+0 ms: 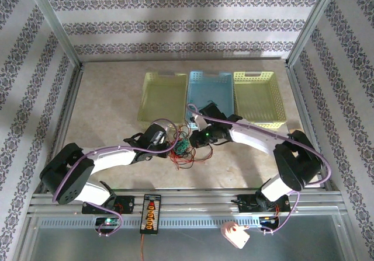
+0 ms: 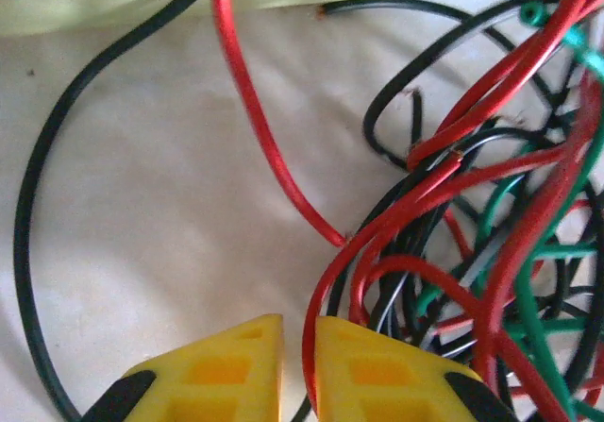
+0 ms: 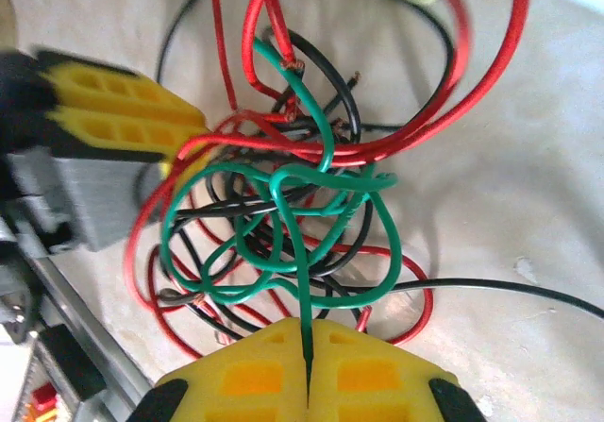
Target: Untangle the cables
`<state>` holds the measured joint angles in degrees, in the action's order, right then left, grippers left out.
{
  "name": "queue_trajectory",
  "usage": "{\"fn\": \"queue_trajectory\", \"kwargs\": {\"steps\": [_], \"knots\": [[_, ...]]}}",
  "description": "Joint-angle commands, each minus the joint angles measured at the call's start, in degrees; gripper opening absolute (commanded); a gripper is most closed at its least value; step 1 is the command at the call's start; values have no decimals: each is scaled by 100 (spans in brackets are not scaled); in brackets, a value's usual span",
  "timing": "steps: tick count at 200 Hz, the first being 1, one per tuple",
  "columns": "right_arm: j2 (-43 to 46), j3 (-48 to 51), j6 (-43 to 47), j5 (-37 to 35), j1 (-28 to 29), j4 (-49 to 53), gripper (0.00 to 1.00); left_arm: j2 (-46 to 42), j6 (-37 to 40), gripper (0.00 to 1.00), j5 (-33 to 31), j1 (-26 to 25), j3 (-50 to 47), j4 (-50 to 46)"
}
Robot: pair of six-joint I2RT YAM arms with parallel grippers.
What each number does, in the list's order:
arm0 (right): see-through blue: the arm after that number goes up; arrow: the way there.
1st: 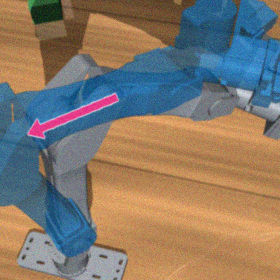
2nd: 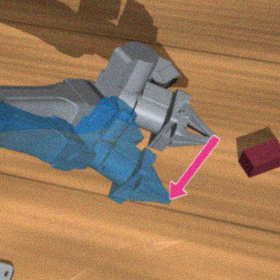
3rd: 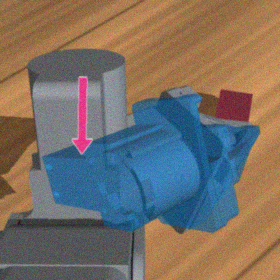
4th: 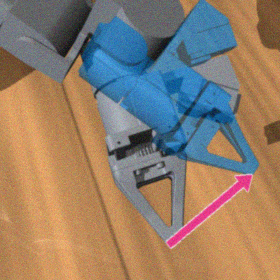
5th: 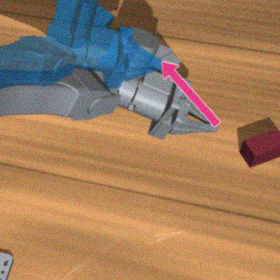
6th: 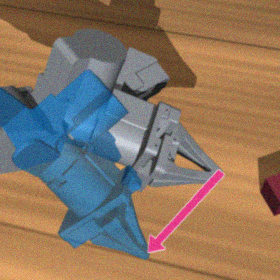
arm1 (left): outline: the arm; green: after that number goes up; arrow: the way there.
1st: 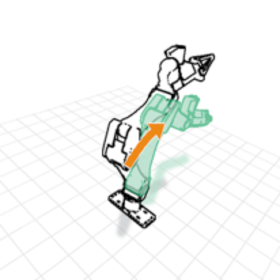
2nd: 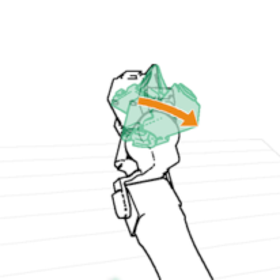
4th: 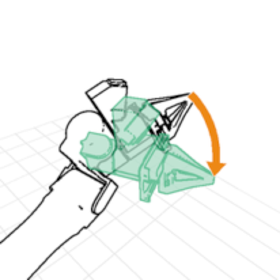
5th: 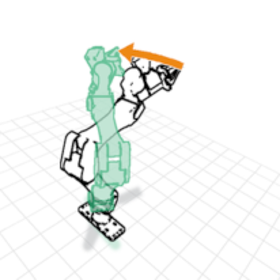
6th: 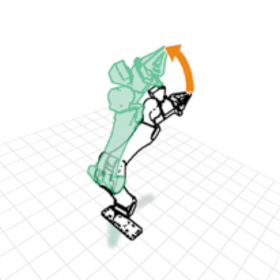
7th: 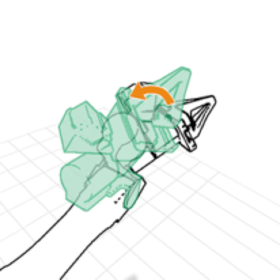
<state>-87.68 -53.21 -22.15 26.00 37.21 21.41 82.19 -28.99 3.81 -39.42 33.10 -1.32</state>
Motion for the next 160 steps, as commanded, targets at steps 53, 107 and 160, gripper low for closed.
{"fn": "queue_trajectory", "kwargs": {"steps": [53, 107, 160], "knots": [[1128, 82, -258, -797, -427, 96, 0, 536, -169, 0, -263, -75, -53, 290], [2148, 488, -124, -897, -942, -135, 0, 408, -210, 0, -249, -75, -264, 261], [3061, 788, 39, -877, -1436, -280, 0, 189, -212, 0, -230, -73, -409, 246]]}}
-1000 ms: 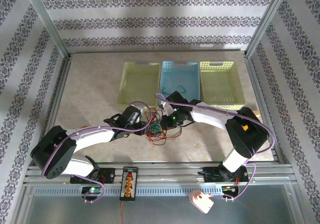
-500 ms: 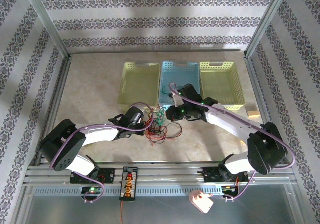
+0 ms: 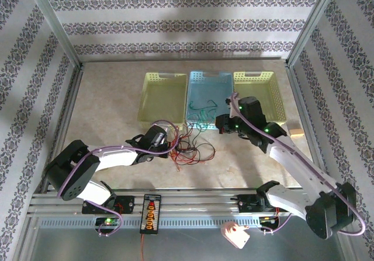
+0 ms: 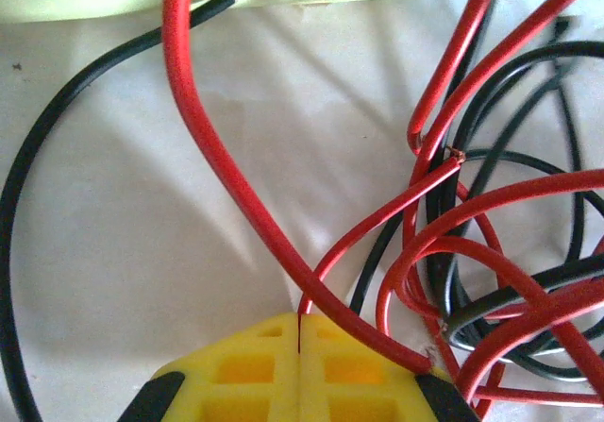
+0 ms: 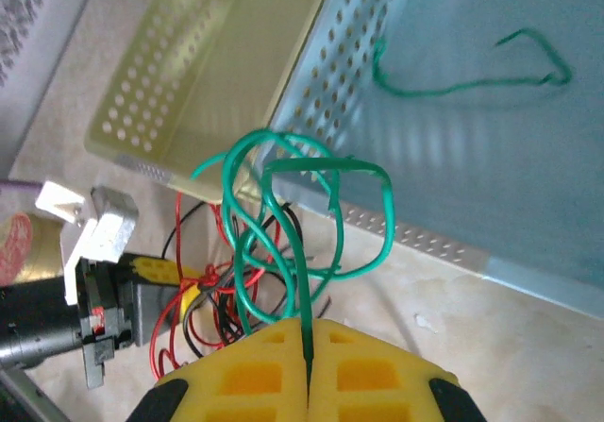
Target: Untangle the cables
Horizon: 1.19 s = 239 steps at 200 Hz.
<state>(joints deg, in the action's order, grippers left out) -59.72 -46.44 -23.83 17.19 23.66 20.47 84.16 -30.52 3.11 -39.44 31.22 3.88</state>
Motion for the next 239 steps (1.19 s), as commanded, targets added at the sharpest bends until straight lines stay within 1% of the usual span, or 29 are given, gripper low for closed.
{"fn": "queue_trajectory", "kwargs": {"steps": [1, 19, 28, 61, 73, 79, 87, 94, 102, 108, 117, 124, 142, 156, 171, 197, 239], "knots": [[271, 114, 210, 22, -81, -176, 0, -11, -55, 0, -152, -71, -221, -265], [217, 147, 340, 416, -41, 71, 0, -146, -15, 0, -47, -73, -264, -112], [187, 183, 417, 499, 62, 242, 0, -239, 31, 0, -14, -73, -274, -56], [150, 415, 771, 360, 884, 928, 0, -658, 217, 0, -54, -73, -241, -21], [41, 497, 792, 139, 1106, 1151, 0, -806, 299, 13, -61, -73, -214, -32], [-40, 512, 773, -246, 1208, 1293, 0, -874, 338, 20, -74, -73, -197, -43], [-161, 508, 714, -829, 1313, 1494, 0, -981, 400, 35, -82, -73, -163, -66], [-268, 489, 645, -1332, 1333, 1651, 0, -1063, 460, 45, -74, -72, -129, -101], [-402, 448, 529, -1786, 1332, 1790, 0, -1179, 535, 54, -74, -72, -77, -161], [-469, 427, 466, -1970, 1319, 1837, 0, -1269, 596, 59, -53, -73, -35, -210], [-525, 400, 447, -1950, 1324, 1802, 0, -1390, 699, 64, -7, -73, 40, -285], [-553, 391, 433, -1782, 1332, 1671, 0, -1468, 770, 67, 46, -73, 109, -339], [-550, 390, 397, -1345, 1343, 1380, 0, -1515, 931, 76, 457, -73, 303, -372], [-517, 372, 397, -1139, 1336, 1227, 0, -1381, 986, 80, 799, -81, 545, -419], [-410, 354, 417, -1103, 1338, 1171, 0, -1214, 1012, 83, 1065, -113, 762, -458], [10, 371, 474, -961, 1334, 1130, 0, -1020, 1099, 87, 1305, -305, 1034, -327], [841, 372, 375, -924, 1150, 1256, 0, -636, 1235, 89, 1680, -563, 1379, -170]]}}
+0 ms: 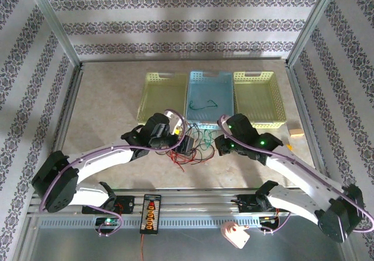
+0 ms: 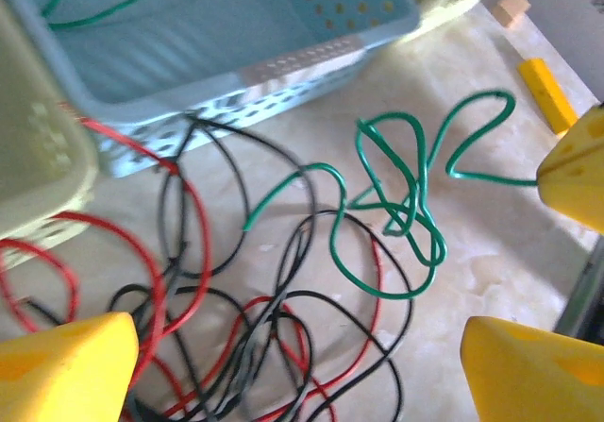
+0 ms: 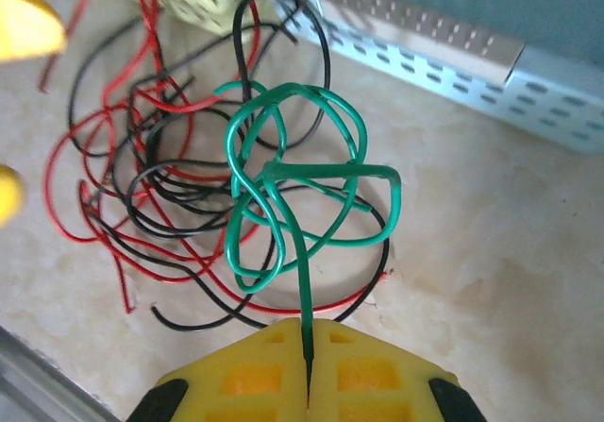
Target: Untangle the cables
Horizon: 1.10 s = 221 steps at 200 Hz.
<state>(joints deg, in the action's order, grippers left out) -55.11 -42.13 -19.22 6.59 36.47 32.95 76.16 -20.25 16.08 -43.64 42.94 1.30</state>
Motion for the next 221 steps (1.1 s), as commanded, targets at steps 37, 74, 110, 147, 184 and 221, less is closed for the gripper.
{"fn": "queue_trajectory", "kwargs": {"steps": [37, 74, 110, 147, 184, 221], "knots": [[615, -85, -259, 966, -449, -49, 0, 547, 152, 90, 715, -215, 352, 439], [676, -120, -444, 1481, -655, -254, 0, 794, 126, 88, 866, -224, 451, 766], [755, -111, -691, 2038, -989, -506, 0, 837, -4, 82, 985, -215, 367, 1258], [804, -93, -898, 2335, -1117, -728, 0, 1051, -125, 70, 1072, -213, 431, 1533], [822, -70, -944, 2195, -1121, -738, 0, 1070, -181, 15, 967, -198, 459, 1557], [961, -8, -992, 1231, -1167, -571, 0, 627, -367, 0, 378, -40, 109, 1529]]}}
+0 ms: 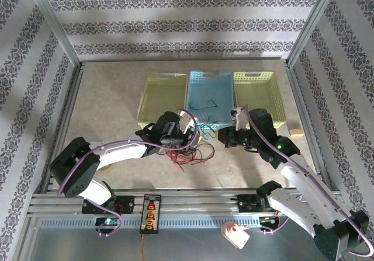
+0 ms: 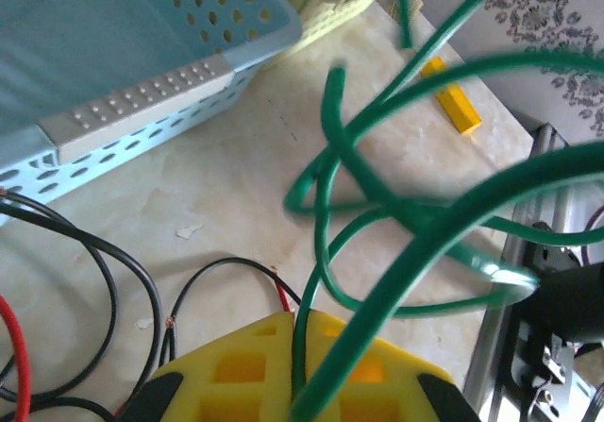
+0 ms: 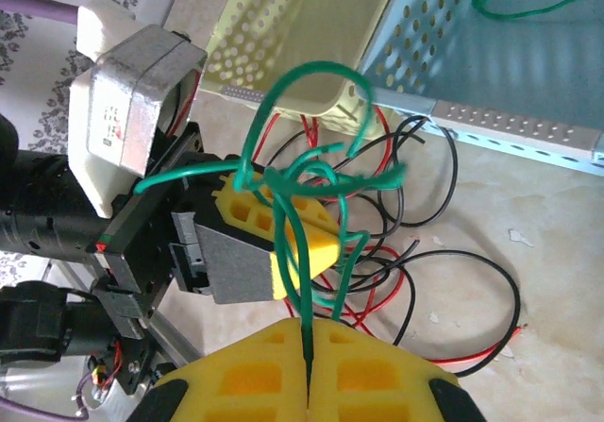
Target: Untangle the cables
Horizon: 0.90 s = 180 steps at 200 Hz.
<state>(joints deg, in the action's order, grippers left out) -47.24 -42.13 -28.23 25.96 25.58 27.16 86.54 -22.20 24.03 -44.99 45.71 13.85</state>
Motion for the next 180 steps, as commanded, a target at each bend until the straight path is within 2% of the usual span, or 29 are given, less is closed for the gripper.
{"fn": "queue_trajectory", "kwargs": {"steps": [1, 31, 71, 96, 116, 149, 180], "knots": [[177, -7, -89, -750, -84, 17, 0, -428, -180, 0, -431, 105, -186, 275], [458, 54, -139, -1730, -366, 223, 0, -1068, -467, 0, -811, 425, -809, 225], [772, 150, -276, -2201, -1042, 410, 0, -2229, -632, 0, -1338, 1045, -1499, -461], [728, 174, -275, -1742, -1440, 331, 0, -2927, -557, 0, -1392, 1357, -1619, -886], [584, 161, -249, -1362, -1512, 179, 0, -3156, -411, 0, -1330, 1405, -1545, -1070], [61, 137, -264, -513, -1506, -370, 0, -2934, -429, 0, -1108, 1405, -1412, -1023], [-901, 1, -418, -339, -1487, -1228, 0, -2527, -672, 0, -956, 1406, -1431, -584]]}}
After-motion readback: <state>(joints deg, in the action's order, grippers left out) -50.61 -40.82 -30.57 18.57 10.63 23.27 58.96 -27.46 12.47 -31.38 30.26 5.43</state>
